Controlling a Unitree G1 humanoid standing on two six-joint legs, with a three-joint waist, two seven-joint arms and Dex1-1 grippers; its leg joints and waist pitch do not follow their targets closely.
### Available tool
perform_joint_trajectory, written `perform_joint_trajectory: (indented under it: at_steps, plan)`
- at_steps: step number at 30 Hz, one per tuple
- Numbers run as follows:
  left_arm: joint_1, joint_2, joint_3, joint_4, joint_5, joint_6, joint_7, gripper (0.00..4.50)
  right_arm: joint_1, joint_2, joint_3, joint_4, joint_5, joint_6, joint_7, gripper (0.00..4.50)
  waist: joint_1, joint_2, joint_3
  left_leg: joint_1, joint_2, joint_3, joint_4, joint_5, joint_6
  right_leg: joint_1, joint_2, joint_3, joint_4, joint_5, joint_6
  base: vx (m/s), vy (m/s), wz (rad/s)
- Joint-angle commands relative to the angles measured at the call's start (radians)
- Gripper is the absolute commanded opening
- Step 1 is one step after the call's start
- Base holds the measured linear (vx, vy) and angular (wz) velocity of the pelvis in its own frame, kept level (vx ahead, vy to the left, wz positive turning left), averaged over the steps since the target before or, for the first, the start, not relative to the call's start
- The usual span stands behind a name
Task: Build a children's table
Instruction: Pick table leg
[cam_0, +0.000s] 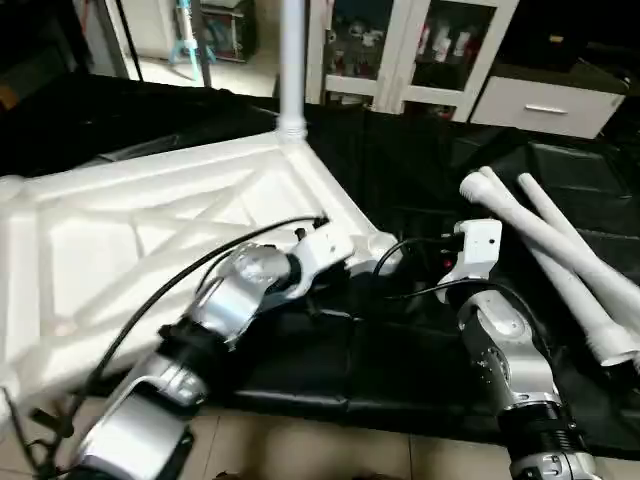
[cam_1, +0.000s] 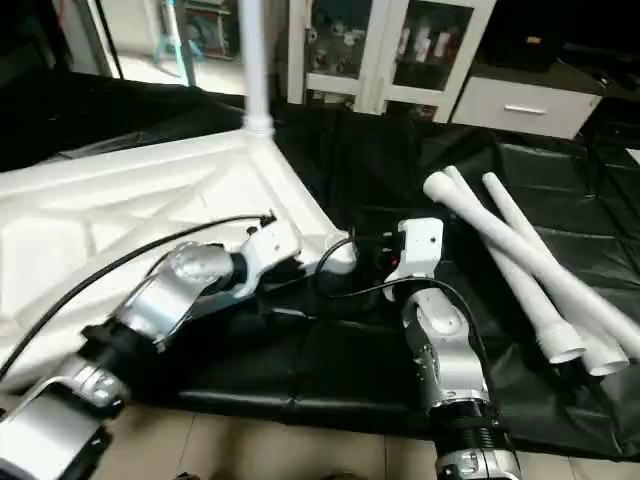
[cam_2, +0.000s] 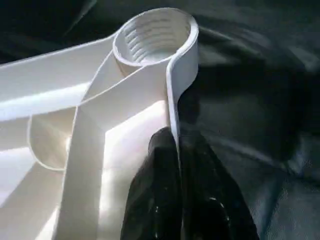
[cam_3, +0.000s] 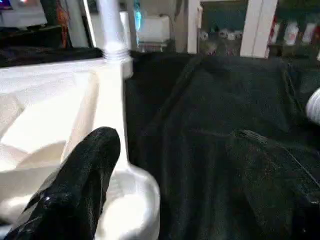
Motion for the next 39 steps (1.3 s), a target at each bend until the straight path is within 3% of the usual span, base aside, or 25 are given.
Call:
perform_joint_trajectory:
  at_steps: [1, 5, 14, 22, 28, 31, 32, 34, 36, 37, 39]
  plan:
    - [0.034, 0.021, -0.052, -0.024, 0.008, -0.139, -0.085, 0.00, 0.009, -0.013, -0.029, -0.039, 0.014, 0.019, -0.011, 3.79, 0.006, -0.001, -0.063, 0.011, 0.025, 0.001, -0.066, -0.120, 0.074, 0.058, -0.045, 0.023, -0.051, -0.045, -0.254, 0.000, 0.000, 0.00]
    - [0.048, 0.043, -0.069, -0.029, 0.006, -0.213, -0.116, 0.00, 0.009, -0.019, -0.038, -0.055, 0.017, 0.028, -0.019, 3.79, 0.015, 0.001, -0.062, 0.020, 0.027, 0.005, -0.069, -0.143, 0.036, 0.047, -0.042, 0.024, -0.051, -0.067, -0.231, 0.000, 0.000, 0.00]
    - [0.043, 0.072, -0.083, 0.034, 0.003, -0.395, -0.183, 0.00, 0.006, -0.055, -0.072, -0.077, -0.004, 0.084, -0.059, 3.79, 0.023, -0.006, -0.065, 0.015, 0.024, 0.009, -0.066, -0.109, 0.037, 0.051, -0.044, 0.024, -0.044, -0.042, -0.206, 0.000, 0.000, 0.00]
    - [0.020, 0.093, -0.074, 0.089, -0.019, -0.540, -0.250, 0.00, 0.016, -0.107, -0.048, -0.131, -0.043, 0.232, -0.077, 3.79, 0.029, -0.006, -0.063, 0.015, 0.023, 0.010, -0.066, -0.131, 0.024, 0.048, -0.046, 0.026, -0.049, -0.094, -0.189, 0.000, 0.000, 0.00]
    - [-0.004, 0.101, -0.062, 0.155, -0.003, -0.634, -0.239, 0.00, 0.038, -0.225, -0.009, -0.241, -0.068, 0.493, -0.027, 3.79, 0.039, -0.010, -0.064, 0.018, 0.024, 0.011, -0.064, -0.119, 0.021, 0.049, -0.046, 0.027, -0.046, -0.079, -0.182, 0.000, 0.000, 0.00]
    - [-0.010, 0.108, -0.059, 0.179, 0.007, -0.671, -0.227, 0.00, 0.054, -0.263, 0.003, -0.279, -0.061, 0.557, 0.007, 3.79, 0.042, -0.013, -0.064, 0.015, 0.023, 0.010, -0.064, -0.121, 0.021, 0.052, -0.048, 0.026, -0.046, -0.091, -0.177, 0.000, 0.000, 0.00]
    - [-0.021, 0.121, -0.052, 0.197, 0.029, -0.694, -0.190, 0.00, 0.081, -0.325, 0.020, -0.344, -0.056, 0.662, 0.042, 3.79, 0.042, -0.014, -0.063, 0.015, 0.024, 0.010, -0.063, -0.125, 0.020, 0.052, -0.048, 0.026, -0.047, -0.097, -0.174, 0.000, 0.000, 0.00]
    - [-0.023, 0.123, -0.035, 0.197, 0.027, -0.691, -0.164, 0.00, 0.098, -0.354, 0.015, -0.383, -0.030, 0.718, 0.065, 3.79, 0.045, -0.015, -0.063, 0.014, 0.026, 0.007, -0.064, -0.128, 0.024, 0.055, -0.049, 0.026, -0.048, -0.103, -0.166, 0.000, 0.000, 0.00]
    - [-0.013, 0.126, -0.011, 0.175, -0.035, -0.640, -0.239, 0.00, 0.119, -0.396, 0.011, -0.426, -0.004, 0.771, 0.098, 3.79, 0.045, -0.017, -0.061, 0.015, 0.026, 0.008, -0.064, -0.140, 0.020, 0.052, -0.052, 0.027, -0.050, -0.132, -0.168, 0.000, 0.000, 0.00]
    - [-0.010, 0.127, -0.002, 0.169, -0.059, -0.627, -0.268, 0.49, 0.128, -0.414, 0.009, -0.446, 0.007, 0.804, 0.112, 3.70, 0.042, -0.018, -0.060, 0.012, 0.026, 0.007, -0.064, -0.141, 0.017, 0.052, -0.051, 0.027, -0.050, -0.145, -0.170, 0.000, 0.000, 0.00]
    - [0.000, 0.128, 0.025, 0.143, -0.127, -0.589, -0.332, 0.61, 0.149, -0.455, -0.003, -0.477, 0.031, 0.894, 0.136, 3.70, 0.042, -0.019, -0.060, 0.014, 0.027, 0.007, -0.063, -0.140, 0.017, 0.051, -0.051, 0.027, -0.050, -0.149, -0.174, 0.000, 0.000, 0.00]
